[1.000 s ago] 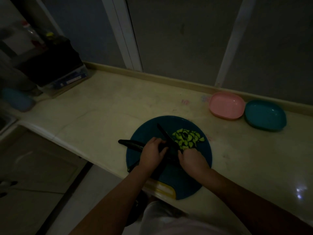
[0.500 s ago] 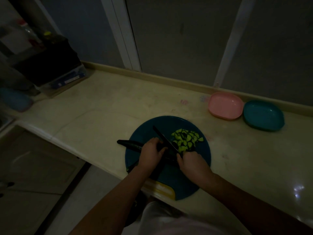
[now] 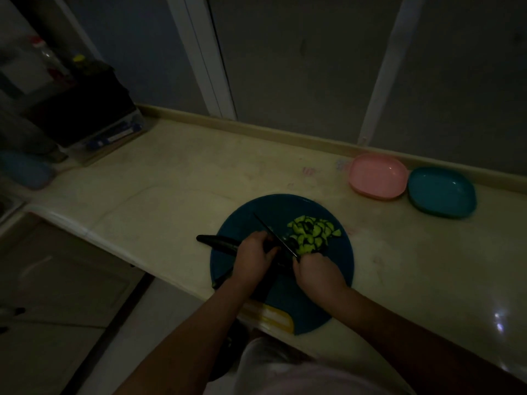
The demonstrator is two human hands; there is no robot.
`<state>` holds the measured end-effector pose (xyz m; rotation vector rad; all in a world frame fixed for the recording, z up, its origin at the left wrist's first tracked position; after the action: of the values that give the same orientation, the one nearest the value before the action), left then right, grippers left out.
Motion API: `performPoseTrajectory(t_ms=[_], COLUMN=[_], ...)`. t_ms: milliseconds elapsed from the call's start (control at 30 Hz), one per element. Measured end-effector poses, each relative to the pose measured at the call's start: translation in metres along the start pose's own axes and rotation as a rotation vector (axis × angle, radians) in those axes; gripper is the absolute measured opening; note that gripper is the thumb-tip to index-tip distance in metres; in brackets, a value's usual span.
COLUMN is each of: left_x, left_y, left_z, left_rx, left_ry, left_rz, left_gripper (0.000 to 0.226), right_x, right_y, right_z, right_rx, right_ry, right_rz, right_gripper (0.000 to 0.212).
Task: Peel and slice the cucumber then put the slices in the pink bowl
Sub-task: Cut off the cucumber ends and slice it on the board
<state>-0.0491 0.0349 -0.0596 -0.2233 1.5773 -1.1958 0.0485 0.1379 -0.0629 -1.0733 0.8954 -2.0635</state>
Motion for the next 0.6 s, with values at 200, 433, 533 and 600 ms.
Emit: performPoseTrajectory(t_ms=[200,433,533,600], left_x=[0.000,-0.002,-0.002,-0.001], left_y=[0.000,-0.001,-0.003,-0.003], left_z=[0.003,0.007,0.005,0.005], left_rx=[0.009,0.001,0.005,-0.001], left_ry=[0.046,0.069,0.040,0.039], left_rz=[-0.018,-0.022,-0.027,-0.026], left_gripper=[0.023,0.023,0.022,0.021], right_x=[0.003,-0.011,-0.009,-0.006], right_y=[0.001,-0.004,-0.005,-0.005], right_z=[-0.003,-0.001,0.002,0.004], right_rx=[0.012,-0.010,-0.004,-0.007], right_ry=[-0.011,0.075,0.044,0.019], right_rz=[-0.010,-0.055,-0.056,-0.061], right_gripper=[0.046,0.048,0.048,0.048])
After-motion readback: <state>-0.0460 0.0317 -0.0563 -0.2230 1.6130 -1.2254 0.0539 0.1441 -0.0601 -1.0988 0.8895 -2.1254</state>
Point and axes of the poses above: each hand's wrist, its own z-axis away from the middle knuckle, its own y-axis out of the palm, x = y × z, the point moved 6 cm from there along -z, towards the middle knuckle, and after that the axes turned 7 degrees about x, right-handed, at the moved point
